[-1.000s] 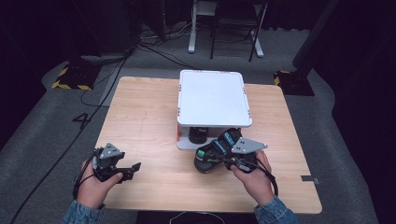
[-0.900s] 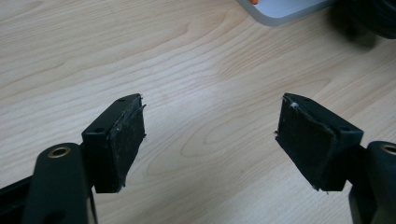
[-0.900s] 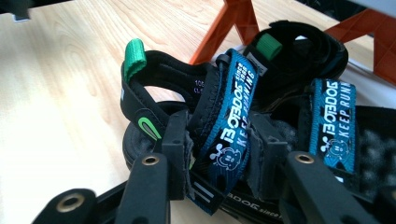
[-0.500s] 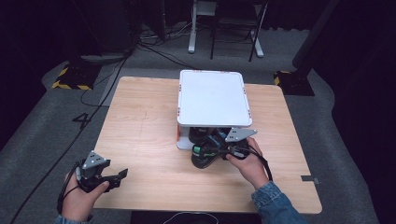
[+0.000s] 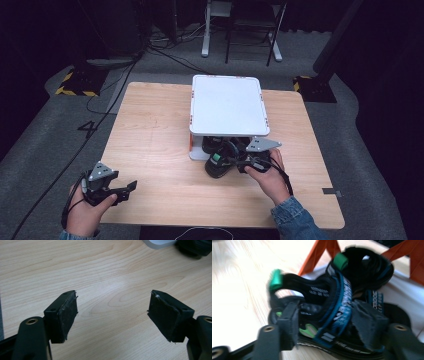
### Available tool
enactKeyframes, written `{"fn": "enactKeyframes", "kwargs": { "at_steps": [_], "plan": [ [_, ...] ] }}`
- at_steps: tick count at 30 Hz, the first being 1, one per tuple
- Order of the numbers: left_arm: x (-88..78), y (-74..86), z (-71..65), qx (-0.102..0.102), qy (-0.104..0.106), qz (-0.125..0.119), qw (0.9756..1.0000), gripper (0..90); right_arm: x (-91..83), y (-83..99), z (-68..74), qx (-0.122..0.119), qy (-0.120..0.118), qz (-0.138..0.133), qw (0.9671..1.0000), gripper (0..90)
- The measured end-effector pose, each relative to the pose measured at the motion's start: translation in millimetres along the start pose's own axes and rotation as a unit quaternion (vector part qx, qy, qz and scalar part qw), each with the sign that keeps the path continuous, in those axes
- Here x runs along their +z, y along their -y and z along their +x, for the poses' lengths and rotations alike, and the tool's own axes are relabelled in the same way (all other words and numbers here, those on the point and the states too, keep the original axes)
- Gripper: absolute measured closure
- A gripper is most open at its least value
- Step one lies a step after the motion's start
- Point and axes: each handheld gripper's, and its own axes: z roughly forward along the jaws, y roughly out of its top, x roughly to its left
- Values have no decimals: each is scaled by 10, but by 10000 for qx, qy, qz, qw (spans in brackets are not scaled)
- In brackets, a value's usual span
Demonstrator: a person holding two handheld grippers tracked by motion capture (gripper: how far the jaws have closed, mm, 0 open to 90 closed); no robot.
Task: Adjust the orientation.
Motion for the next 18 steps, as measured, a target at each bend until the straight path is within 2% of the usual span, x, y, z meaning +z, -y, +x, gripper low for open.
{"fn": "enactKeyframes", "kwargs": {
  "at_steps": [3,4,5,6,7,9,10,11,16,17,18],
  "plan": [
    [29,-20,-14,21,10,8,10000,239,-78,-50,99,10,54,-223,9997,356],
    [29,-20,-14,21,10,8,10000,239,-78,-50,99,10,54,-223,9997,356],
    [43,-29,-21,43,23,19,10000,239,-90,-100,221,-44,52,-316,9995,356],
    [43,-29,-21,43,23,19,10000,239,-90,-100,221,-44,52,-316,9995,356],
    [50,-35,-29,64,32,31,10000,239,-53,-141,336,-57,-8,-344,9994,376],
    [52,-31,-40,78,51,37,9999,239,20,-160,417,89,-130,-289,9995,394],
    [52,-31,-40,78,51,37,9999,239,20,-160,417,89,-130,-289,9995,394],
    [50,-21,-44,51,35,42,10000,239,116,-166,457,152,-217,-249,9993,440],
    [35,13,-31,16,1,76,10000,239,269,-181,459,136,-195,-125,9996,492],
    [25,28,-19,20,-7,83,10000,239,345,-196,443,215,-174,-127,9995,530],
    [20,34,-18,-3,-22,68,10000,239,364,-203,437,189,-144,-91,9997,574]
  ]
}}
